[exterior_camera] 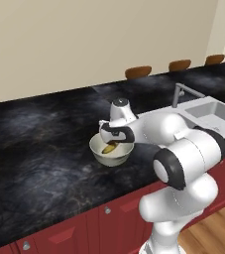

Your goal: Pick the oranges from the cabinet and place them in one bowl. Pick the banana from the sink and place it in the other bowl.

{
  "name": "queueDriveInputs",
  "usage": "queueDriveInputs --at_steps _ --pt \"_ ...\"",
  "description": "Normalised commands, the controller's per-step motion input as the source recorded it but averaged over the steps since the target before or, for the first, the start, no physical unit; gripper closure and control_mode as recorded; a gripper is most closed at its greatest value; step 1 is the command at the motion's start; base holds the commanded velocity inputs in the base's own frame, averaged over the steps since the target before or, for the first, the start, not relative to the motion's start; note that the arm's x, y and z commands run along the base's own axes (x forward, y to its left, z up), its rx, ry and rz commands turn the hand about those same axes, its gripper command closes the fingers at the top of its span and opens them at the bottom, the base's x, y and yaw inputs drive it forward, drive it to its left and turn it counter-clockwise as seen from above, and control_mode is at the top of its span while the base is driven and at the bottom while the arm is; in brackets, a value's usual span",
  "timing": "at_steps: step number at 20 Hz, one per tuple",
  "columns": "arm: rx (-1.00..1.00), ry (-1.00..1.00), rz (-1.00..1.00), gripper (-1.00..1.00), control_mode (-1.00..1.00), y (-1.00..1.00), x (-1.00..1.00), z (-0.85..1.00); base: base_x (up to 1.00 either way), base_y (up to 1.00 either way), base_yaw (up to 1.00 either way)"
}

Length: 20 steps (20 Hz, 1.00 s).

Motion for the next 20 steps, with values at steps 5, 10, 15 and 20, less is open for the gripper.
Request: queueDriveInputs --at_steps 5,10,15,20 --pt "0.0 -0.07 0.0 1.0 -1.0 0.0 0.15 -0.25 0.0 0.0 0.0" --pt "0.0 -0.04 0.0 1.0 -1.0 0.03 0.07 -0.18 0.0 0.0 0.0" --pt "0.0 0.0 0.0 -1.0 -1.0 0.05 0.01 -0.03 0.0 0.0 0.0" --pt "0.0 0.0 0.0 -1.0 -1.0 0.0 0.0 0.07 0.0 0.0 0.0"
